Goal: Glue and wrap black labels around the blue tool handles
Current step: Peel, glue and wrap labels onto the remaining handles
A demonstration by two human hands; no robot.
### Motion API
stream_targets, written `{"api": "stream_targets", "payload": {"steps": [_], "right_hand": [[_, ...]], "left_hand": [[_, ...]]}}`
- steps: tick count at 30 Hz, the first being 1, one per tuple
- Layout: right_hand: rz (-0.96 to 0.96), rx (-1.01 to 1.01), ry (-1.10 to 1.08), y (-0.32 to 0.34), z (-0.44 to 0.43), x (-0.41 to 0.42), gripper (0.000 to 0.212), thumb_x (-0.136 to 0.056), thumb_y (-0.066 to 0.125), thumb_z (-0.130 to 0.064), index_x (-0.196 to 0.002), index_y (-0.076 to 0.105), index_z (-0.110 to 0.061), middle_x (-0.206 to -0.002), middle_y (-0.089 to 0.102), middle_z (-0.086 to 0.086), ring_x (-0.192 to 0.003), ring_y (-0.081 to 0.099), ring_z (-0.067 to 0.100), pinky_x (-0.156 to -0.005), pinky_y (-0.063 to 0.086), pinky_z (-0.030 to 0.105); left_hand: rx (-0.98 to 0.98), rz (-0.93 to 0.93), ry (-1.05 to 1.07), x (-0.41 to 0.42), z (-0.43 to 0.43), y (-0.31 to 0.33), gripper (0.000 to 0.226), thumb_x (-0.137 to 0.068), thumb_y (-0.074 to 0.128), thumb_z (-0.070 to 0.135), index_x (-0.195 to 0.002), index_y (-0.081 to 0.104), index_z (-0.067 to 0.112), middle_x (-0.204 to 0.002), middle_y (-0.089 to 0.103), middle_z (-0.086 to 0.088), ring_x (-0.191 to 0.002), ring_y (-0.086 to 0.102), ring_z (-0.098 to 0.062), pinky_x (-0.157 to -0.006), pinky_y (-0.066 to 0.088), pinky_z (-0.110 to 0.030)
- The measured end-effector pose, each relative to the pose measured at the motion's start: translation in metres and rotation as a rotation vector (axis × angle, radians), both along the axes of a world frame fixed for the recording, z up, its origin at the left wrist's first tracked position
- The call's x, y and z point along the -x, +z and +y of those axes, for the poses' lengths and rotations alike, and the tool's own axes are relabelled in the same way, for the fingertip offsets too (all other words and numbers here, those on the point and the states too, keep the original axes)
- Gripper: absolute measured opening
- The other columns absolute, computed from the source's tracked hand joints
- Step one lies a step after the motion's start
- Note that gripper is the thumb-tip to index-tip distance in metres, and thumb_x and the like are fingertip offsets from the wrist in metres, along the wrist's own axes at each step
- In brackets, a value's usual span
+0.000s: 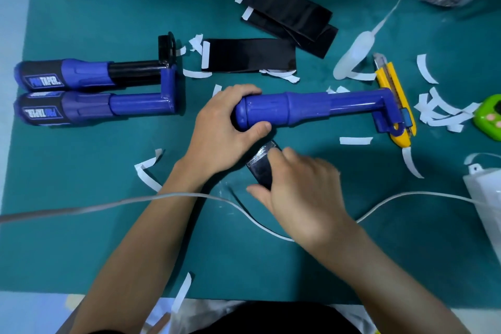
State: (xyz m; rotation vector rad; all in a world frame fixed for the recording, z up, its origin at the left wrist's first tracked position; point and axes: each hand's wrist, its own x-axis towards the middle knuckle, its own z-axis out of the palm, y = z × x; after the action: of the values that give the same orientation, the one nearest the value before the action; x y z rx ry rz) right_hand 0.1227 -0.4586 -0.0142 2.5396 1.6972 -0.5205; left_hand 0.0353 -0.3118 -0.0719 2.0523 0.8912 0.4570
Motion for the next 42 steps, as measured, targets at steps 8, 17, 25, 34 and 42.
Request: {"api": "stream_targets", "payload": {"steps": [8, 17, 25, 34, 42], "right_hand": [[0.145, -0.27, -0.101, -0.014, -0.013, -0.002, 0.029, -0.072, 0.08, -0.017, -0.065, 0.052, -0.016, -0.055, 0.045, -0.002, -0.045, 0.048, 0.029, -0.051, 0.024, 0.026], [1.149, -0.671, -0.519, -0.016, -0.013, -0.047, 0.019, -0.091, 0.049, -0.017, -0.084, 0.061, -0.003, -0.073, 0.053, 0.031, -0.056, 0.039, 0.035, -0.049, 0.033, 0.041], [1.086, -0.718, -0.678, -0.047, -0.008, -0.018, 0.018, -0.092, 0.048, -0.018, -0.076, 0.057, -0.012, -0.056, 0.046, -0.006, -0.052, 0.035, 0.005, -0.046, 0.029, 0.021], [0.923, -0.648, -0.667, -0.052, -0.007, -0.01, 0.018, -0.093, 0.05, -0.019, -0.077, 0.058, -0.02, -0.053, 0.046, -0.01, -0.05, 0.037, 0.006, -0.049, 0.032, 0.022], [0.681, -0.598, -0.583, -0.056, -0.003, -0.016, 0.028, -0.098, 0.055, -0.039, -0.08, 0.06, -0.018, -0.065, 0.066, -0.002, -0.057, 0.055, 0.017, -0.061, 0.044, 0.029]], "left_hand": [[-0.001, -0.039, -0.007, 0.01, 0.0, 0.003, 0.056, -0.072, 0.079, 0.016, -0.126, 0.067, 0.019, -0.117, 0.068, 0.008, -0.107, 0.062, -0.011, -0.1, 0.045, -0.025], [0.01, -0.106, 0.029, 0.013, 0.003, 0.003, 0.054, -0.074, 0.085, 0.007, -0.124, 0.068, 0.019, -0.105, 0.064, 0.019, -0.071, 0.056, -0.015, -0.07, 0.045, -0.022], [0.122, -0.243, 0.128, 0.022, 0.002, 0.019, 0.025, -0.076, 0.073, 0.011, -0.091, 0.06, 0.026, -0.074, 0.055, 0.009, -0.06, 0.045, -0.012, -0.059, 0.036, -0.021], [0.371, -0.008, -0.116, 0.029, -0.001, 0.031, 0.021, -0.082, 0.077, 0.022, -0.062, 0.073, 0.026, -0.054, 0.067, 0.004, -0.043, 0.049, 0.0, -0.049, 0.039, -0.015], [0.349, 0.078, -0.064, 0.031, 0.005, 0.031, 0.021, -0.089, 0.08, 0.013, -0.071, 0.078, 0.026, -0.061, 0.072, 0.005, -0.046, 0.054, -0.007, -0.049, 0.044, -0.019]]}}
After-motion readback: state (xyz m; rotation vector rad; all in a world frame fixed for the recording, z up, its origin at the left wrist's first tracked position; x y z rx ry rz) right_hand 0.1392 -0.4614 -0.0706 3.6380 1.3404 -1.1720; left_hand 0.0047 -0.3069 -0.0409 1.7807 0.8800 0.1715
